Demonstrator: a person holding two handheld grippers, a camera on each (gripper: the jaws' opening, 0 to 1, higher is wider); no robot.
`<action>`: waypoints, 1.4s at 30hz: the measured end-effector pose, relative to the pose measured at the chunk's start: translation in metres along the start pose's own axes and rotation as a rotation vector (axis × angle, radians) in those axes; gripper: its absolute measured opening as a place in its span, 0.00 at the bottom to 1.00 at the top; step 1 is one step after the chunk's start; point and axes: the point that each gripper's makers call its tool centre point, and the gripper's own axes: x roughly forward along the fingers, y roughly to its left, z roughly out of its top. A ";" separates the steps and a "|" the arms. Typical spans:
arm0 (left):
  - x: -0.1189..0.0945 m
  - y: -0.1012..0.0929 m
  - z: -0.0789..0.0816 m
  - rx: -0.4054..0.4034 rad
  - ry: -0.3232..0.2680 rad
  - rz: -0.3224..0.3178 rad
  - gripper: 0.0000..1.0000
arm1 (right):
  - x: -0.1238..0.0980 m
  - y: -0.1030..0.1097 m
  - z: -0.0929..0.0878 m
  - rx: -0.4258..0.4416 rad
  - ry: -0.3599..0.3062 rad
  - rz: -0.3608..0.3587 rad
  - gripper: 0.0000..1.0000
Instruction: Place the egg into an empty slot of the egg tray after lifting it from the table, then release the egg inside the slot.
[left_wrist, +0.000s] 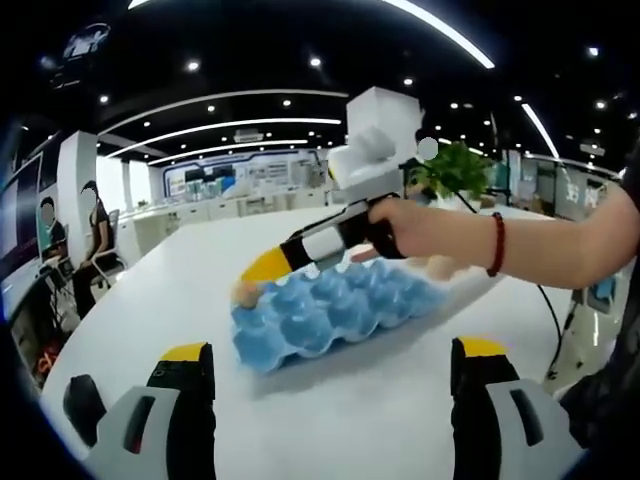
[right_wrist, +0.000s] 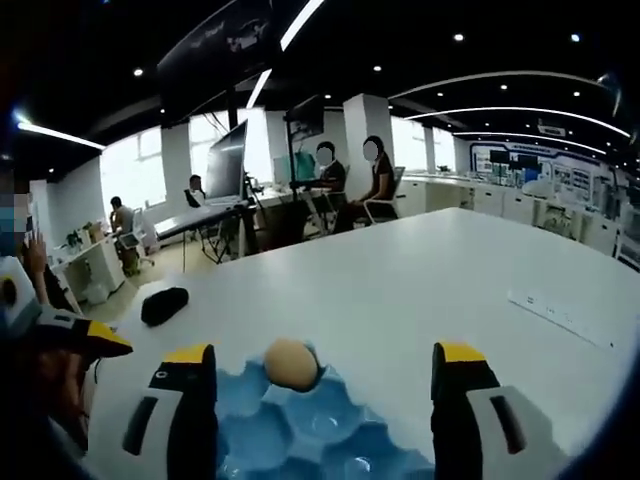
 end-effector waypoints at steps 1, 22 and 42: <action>0.000 0.001 0.001 -0.004 -0.004 0.003 1.00 | -0.001 -0.002 0.001 -0.002 -0.003 -0.003 0.93; -0.002 -0.015 0.005 -0.004 -0.013 -0.003 1.00 | -0.035 -0.006 -0.002 0.050 -0.011 -0.006 0.92; -0.002 -0.015 0.013 -0.035 -0.039 -0.003 1.00 | -0.067 -0.024 -0.004 -0.011 0.011 -0.091 0.87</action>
